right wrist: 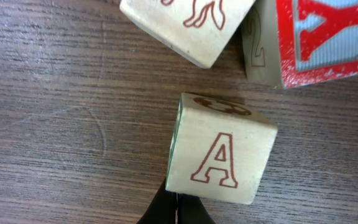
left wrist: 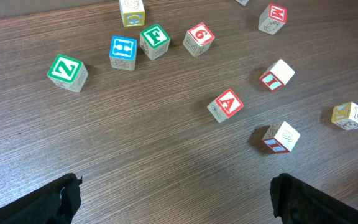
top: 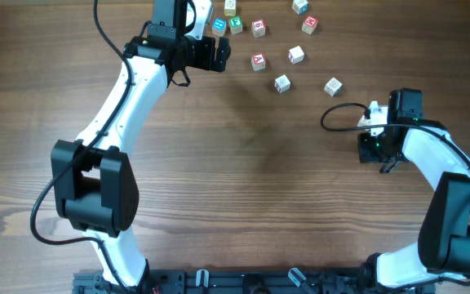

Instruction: Form a circle

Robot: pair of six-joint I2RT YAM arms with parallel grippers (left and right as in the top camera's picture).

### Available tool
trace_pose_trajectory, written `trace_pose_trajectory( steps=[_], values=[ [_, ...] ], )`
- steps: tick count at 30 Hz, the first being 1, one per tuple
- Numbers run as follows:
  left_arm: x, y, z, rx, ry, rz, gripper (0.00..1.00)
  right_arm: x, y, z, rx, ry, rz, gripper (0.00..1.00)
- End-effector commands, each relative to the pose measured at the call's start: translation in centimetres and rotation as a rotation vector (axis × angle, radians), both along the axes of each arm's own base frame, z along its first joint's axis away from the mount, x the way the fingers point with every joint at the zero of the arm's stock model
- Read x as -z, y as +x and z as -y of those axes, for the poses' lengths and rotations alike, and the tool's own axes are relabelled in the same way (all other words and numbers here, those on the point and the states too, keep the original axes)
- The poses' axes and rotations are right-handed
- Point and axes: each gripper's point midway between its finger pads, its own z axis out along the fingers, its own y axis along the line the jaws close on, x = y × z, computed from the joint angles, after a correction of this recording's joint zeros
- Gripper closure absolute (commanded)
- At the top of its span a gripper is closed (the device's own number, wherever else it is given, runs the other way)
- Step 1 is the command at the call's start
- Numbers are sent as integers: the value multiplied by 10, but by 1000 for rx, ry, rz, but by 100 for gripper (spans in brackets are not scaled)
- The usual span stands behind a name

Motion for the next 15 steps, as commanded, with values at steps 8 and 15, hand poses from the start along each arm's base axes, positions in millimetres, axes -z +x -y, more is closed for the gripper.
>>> trace_pose_trajectory(
  steps=[8,15],
  values=[
    [6,-2,3,6,-2,-15,0,4,3,7,23,-33,6,96],
    [6,-2,3,6,-2,-15,0,5,-3,7,25,-33,-19,96]
  ],
)
